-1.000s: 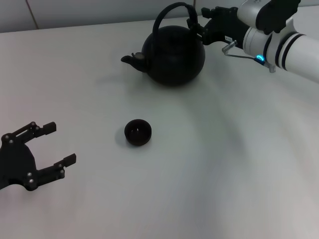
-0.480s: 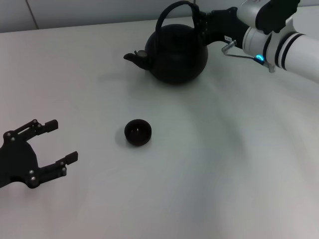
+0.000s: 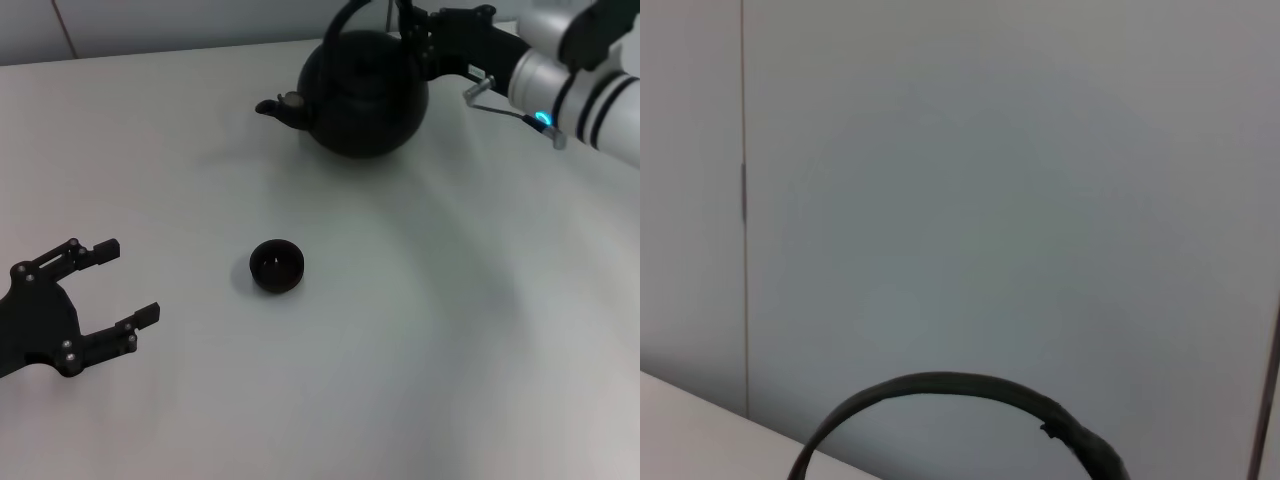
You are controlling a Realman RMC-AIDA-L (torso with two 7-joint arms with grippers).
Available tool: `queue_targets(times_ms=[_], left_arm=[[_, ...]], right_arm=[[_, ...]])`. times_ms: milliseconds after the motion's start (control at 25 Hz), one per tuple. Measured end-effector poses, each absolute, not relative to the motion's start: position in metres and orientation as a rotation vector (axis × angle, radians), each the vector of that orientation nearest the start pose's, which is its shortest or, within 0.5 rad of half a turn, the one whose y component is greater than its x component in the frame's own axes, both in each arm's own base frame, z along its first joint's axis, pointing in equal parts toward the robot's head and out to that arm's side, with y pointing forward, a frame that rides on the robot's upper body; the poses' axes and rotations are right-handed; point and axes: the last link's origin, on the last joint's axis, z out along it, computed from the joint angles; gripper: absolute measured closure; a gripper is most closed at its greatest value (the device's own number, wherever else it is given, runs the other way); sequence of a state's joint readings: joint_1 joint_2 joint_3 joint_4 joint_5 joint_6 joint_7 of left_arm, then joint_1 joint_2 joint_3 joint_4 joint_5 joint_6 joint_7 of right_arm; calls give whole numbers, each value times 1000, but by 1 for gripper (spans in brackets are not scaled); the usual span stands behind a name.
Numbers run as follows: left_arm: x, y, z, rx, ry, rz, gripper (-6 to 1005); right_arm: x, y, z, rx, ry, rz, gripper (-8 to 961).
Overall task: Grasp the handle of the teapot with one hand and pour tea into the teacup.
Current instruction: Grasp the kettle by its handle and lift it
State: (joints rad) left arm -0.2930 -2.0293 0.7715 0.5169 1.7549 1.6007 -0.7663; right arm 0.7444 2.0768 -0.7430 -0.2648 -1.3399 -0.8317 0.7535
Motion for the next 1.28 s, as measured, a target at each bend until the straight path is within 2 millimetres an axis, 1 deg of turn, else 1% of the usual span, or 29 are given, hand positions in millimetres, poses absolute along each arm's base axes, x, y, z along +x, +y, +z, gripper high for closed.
queue_targets(times_ms=[120,160,200,240,280,320,360,400,440,480,560,720,800,880,920,960,1000,1040,1120,1280], left_arm=[[-321,260,4,-2564,-173,-714,186],[-321,261,4,-2565,-172,-716,186],[-321,261,4,-2565,-172,-716,187],[-320,261,3,-2565,-171,-717,187],[-320,261,3,-2565,-171,-717,187],[-320,261,3,-2565,-170,-718,187],[-320,261,3,-2566,-170,-718,187],[-320,261,3,-2566,-170,-718,187],[-320,262,3,-2567,-171,-718,187],[-320,262,3,-2568,-171,-718,187],[-320,262,3,-2569,-173,-716,187],[-320,262,3,-2571,-177,-716,187],[-320,262,3,-2572,-179,-716,187],[-320,262,3,-2572,-178,-716,187],[-320,262,3,-2572,-177,-715,187],[-320,262,3,-2572,-177,-715,187],[-320,262,3,-2573,-176,-715,187],[-320,262,3,-2573,-176,-715,187],[-320,262,4,-2573,-175,-713,186],[-320,262,4,-2572,-175,-713,186]], right_arm=[[261,424,-15,-2084,484,594,878],[268,416,-14,-2080,488,620,879],[268,416,-14,-2080,488,620,879],[274,407,-10,-2076,485,646,879],[274,407,-10,-2076,485,646,879],[278,402,-8,-2074,483,659,879],[283,393,-5,-2075,476,685,879],[283,393,-5,-2075,476,685,879],[286,385,-3,-2085,466,711,879],[286,385,-3,-2085,466,711,879],[289,378,-3,-2106,462,728,879],[292,375,-5,-2141,483,719,878],[289,376,-8,-2164,479,714,878],[285,378,-9,-2174,468,716,878],[279,382,-12,-2197,444,709,878],[279,382,-12,-2197,444,709,878],[272,387,-15,-2226,419,694,878],[272,387,-15,-2226,419,694,878],[262,393,-23,-2275,380,658,878],[257,397,-27,-2298,358,638,879]])
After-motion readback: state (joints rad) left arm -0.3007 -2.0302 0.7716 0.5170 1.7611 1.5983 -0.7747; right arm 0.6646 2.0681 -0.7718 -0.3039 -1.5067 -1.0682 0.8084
